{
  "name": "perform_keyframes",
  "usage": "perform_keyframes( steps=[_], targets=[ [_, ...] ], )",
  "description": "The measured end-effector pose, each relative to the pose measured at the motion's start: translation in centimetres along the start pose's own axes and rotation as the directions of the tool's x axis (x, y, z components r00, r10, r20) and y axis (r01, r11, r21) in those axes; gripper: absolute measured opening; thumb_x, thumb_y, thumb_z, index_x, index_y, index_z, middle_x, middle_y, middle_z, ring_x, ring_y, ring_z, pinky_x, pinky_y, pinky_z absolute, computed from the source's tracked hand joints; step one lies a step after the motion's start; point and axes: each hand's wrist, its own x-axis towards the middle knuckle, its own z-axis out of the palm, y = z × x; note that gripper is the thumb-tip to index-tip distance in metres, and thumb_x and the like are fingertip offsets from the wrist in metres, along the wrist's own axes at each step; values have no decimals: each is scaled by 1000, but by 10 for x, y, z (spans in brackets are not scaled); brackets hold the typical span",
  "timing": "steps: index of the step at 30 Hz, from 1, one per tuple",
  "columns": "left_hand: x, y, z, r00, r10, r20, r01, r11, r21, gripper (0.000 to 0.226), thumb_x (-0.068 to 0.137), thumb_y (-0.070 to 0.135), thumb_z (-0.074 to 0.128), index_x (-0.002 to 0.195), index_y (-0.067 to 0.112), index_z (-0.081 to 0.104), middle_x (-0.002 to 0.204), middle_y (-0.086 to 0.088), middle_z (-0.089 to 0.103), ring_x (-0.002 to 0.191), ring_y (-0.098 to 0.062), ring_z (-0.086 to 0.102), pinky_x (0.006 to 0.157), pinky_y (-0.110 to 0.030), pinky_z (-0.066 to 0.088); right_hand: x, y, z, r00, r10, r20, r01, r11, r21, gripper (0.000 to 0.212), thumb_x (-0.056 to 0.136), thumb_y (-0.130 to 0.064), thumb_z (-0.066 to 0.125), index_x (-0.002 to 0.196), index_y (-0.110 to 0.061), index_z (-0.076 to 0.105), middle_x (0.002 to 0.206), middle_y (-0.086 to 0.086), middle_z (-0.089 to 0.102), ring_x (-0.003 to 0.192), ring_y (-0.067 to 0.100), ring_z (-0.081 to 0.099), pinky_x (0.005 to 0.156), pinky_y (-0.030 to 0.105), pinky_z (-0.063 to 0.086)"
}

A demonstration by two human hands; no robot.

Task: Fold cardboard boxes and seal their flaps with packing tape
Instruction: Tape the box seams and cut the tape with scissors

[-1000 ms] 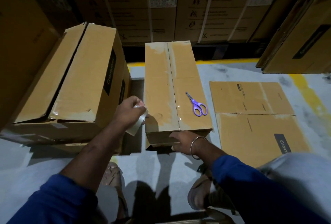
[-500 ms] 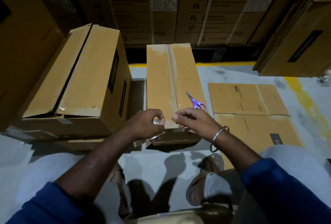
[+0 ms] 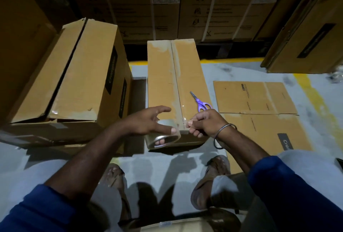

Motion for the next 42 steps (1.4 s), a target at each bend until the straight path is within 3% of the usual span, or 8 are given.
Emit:
perform_keyframes(
  steps=[7, 11, 15, 24, 30, 37, 39, 42],
  targets=[
    [-9, -45, -29, 988, -137, 68, 125, 979, 160, 50, 83, 38, 82, 128, 35, 61, 126, 7, 57, 111, -19, 60, 96, -47, 55, 15, 40, -73, 898, 259, -356, -282, 959, -15, 29, 100, 6, 46, 74, 2, 58, 50, 10, 62, 32, 13, 52, 37, 20, 41],
    [-5, -87, -49, 974, -212, -75, 225, 920, 320, 15, 90, 31, 77, 103, 29, 69, 115, -1, 65, 101, -19, 63, 85, -40, 55, 17, 85, -127, 720, 242, -651, -451, 876, -173, 14, 80, -11, 72, 66, -9, 72, 71, 12, 73, 71, 31, 72, 70, 44, 64],
    [4, -106, -45, 975, -174, -141, 213, 915, 344, 9, 90, 33, 78, 93, 27, 72, 101, 4, 70, 98, -19, 66, 79, -34, 52, 13, 101, -114, 735, 149, -661, -395, 887, -240, 7, 89, -14, 71, 83, -12, 76, 83, 7, 74, 87, 30, 71, 80, 38, 59],
    [22, -122, -47, 961, -212, -176, 266, 886, 380, 11, 92, 33, 76, 96, 24, 72, 111, -1, 68, 102, -20, 62, 92, -43, 55, 40, 111, -105, 725, 135, -675, -406, 876, -261, 16, 89, -15, 71, 73, -17, 74, 80, 7, 74, 82, 29, 71, 81, 36, 59],
    [42, -127, -44, 954, -269, -130, 299, 847, 439, 65, 95, 31, 73, 153, 37, 45, 149, -6, 53, 123, -24, 58, 100, -42, 48, 65, 125, -88, 749, 253, -613, -449, 873, -188, 12, 85, -15, 76, 74, -17, 76, 79, 8, 76, 79, 29, 72, 80, 38, 60],
    [62, -130, -38, 964, -264, -40, 239, 789, 566, 81, 98, 30, 69, 161, 44, 19, 154, -5, 52, 128, -23, 58, 99, -34, 46, 88, 128, -62, 756, 558, -342, -486, 828, 279, 16, 101, 3, 53, 90, 5, 64, 73, 25, 68, 53, 27, 65, 47, 32, 55],
    [67, -129, -34, 960, -277, -36, 245, 773, 585, 84, 99, 30, 69, 162, 44, 15, 155, -5, 51, 132, -26, 55, 104, -38, 45, 87, 126, -59, 726, 622, -293, -491, 767, 413, 18, 105, 0, 49, 92, 5, 61, 68, 21, 70, 55, 25, 69, 54, 36, 61],
    [74, -131, -29, 960, -277, -33, 243, 776, 582, 85, 98, 31, 70, 162, 41, 15, 155, -4, 51, 135, -26, 52, 105, -37, 42, 89, 136, -70, 768, 576, -281, -425, 786, 449, 40, 98, -19, 70, 133, -4, 58, 125, 21, 66, 107, 31, 70, 93, 43, 59]
  ],
)
